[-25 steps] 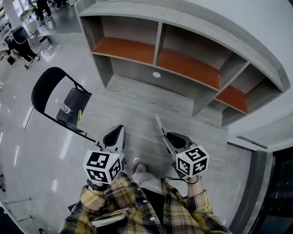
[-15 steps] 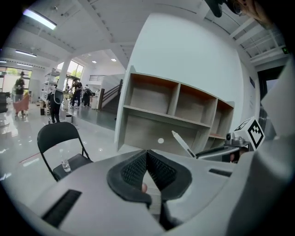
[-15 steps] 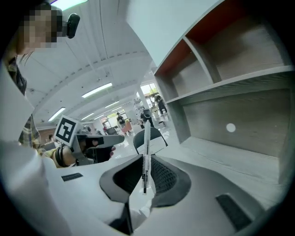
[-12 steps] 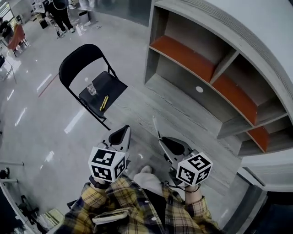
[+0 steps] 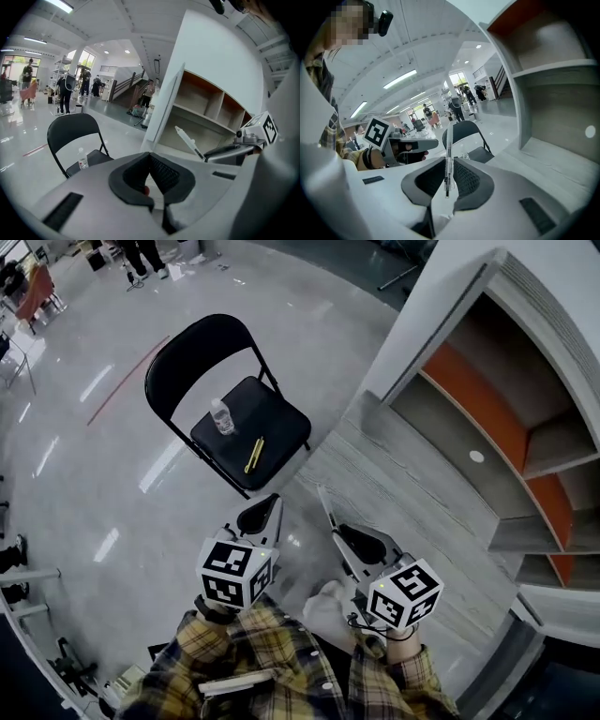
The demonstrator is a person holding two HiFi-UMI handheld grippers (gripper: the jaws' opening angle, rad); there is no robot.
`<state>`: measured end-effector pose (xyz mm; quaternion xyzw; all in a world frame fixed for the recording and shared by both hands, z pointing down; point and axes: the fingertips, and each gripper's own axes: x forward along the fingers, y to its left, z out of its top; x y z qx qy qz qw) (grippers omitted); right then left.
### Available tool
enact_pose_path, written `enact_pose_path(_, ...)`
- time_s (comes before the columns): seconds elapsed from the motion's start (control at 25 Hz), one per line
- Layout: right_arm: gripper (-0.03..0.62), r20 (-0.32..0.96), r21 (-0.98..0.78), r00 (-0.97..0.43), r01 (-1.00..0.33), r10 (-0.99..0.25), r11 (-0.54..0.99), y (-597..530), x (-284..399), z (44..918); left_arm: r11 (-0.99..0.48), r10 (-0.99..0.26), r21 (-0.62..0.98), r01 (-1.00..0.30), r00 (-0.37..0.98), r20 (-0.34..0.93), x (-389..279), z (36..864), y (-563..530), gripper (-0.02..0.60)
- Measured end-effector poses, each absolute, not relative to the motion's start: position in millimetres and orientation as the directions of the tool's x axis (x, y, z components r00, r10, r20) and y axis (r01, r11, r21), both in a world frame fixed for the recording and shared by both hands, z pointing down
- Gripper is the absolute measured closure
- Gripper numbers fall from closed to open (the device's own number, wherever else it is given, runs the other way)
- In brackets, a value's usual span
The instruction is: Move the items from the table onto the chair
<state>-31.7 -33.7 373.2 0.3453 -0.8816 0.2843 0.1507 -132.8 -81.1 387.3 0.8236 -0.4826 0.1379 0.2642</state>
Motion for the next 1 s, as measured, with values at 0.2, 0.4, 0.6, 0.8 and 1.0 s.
enact_pose_path(0.2, 0.530, 0.485, -0.447, -0.707, -0.706, -0.514, 0.550, -95.0, -114.1, 407.6, -0.425, -0.681, 0.282, -0.860, 0.509, 0.526, -204.0, 415.7, -145.0, 0.578)
enact_pose_path(0.4, 0.530, 0.495, -0.512, -0.712, -0.702, -0.498, 0.496, -154.3, -189.5, 468.1, -0.403, -0.661, 0.267, -0.875, 0.480, 0.576, -274.4, 468.2, -190.5, 0.578)
enact_pose_path(0.6, 0.530, 0.525, -0.507, -0.654, -0.755, -0.545, 0.417, -211.8, -227.4, 532.5, -0.370, -0.654, 0.281, -0.886, 0.463, 0.598, -313.0, 522.2, -220.8, 0.578)
enact_pose_path(0.8, 0.530, 0.580, -0.516, -0.602, -0.793, -0.549, 0.324, -243.1, -262.6, 613.2, -0.329, -0.626, 0.295, -0.897, 0.441, 0.643, -343.7, 584.1, -231.0, 0.578)
enact_pose_path(1.0, 0.530, 0.655, -0.503, -0.564, -0.822, -0.503, 0.267, -260.7, -291.7, 701.7, -0.283, -0.591, 0.318, -0.905, 0.426, 0.685, -361.7, 645.8, -232.5, 0.578)
